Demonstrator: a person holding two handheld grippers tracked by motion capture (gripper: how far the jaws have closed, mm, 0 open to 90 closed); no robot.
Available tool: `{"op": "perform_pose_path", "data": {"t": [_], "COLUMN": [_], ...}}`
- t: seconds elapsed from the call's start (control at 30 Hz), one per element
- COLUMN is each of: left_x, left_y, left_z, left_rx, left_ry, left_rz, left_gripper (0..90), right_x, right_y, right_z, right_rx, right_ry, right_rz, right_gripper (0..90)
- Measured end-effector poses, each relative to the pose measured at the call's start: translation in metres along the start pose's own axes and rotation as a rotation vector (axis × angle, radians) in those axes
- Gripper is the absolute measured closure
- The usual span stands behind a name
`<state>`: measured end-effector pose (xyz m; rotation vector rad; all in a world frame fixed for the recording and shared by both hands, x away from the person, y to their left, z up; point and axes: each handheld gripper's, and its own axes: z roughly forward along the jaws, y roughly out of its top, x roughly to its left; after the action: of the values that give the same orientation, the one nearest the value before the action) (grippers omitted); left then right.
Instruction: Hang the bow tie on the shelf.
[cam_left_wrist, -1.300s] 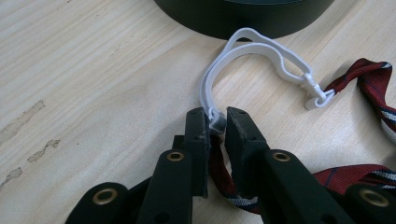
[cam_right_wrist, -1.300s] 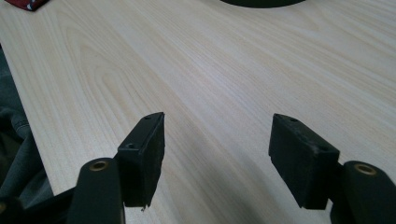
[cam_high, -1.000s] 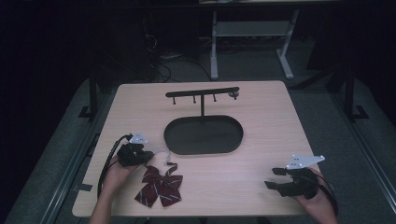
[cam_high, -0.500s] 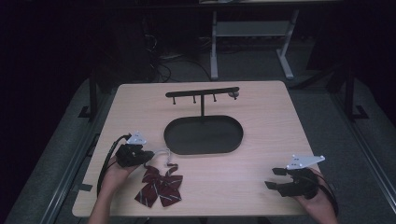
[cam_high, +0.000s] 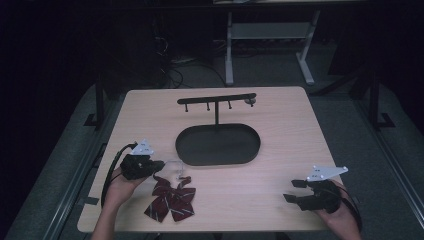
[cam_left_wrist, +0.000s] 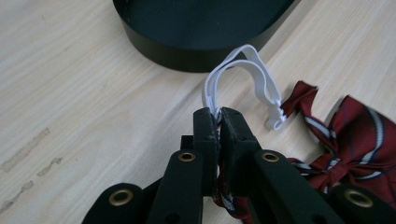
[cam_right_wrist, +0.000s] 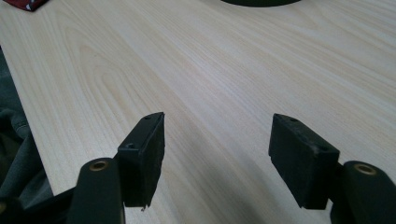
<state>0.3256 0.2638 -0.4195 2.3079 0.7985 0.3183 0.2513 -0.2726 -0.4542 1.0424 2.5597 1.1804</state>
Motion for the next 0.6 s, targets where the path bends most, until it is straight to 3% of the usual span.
{"op": "perform_pose_path", "data": {"t": [0.33,0.6], "left_x": [-0.006,-0.014], "left_y": [0.013,0.038], "left_z": [-0.012,-0.031], "left_rx": [-0.016,-0.036], "left_ry": [0.002,0.017], "left_rz": [0.031,0.092], "left_gripper": [85.6,85.7], "right_x": [0.000,0.000], "right_y": [0.001,0.001], "right_z": [0.000,-0.001], "right_rx": [-0.003,-0.001], "right_ry": [-0.001,-0.002], "right_rz": [-0.006,-0.003], "right_gripper": [35.6,35.5]}}
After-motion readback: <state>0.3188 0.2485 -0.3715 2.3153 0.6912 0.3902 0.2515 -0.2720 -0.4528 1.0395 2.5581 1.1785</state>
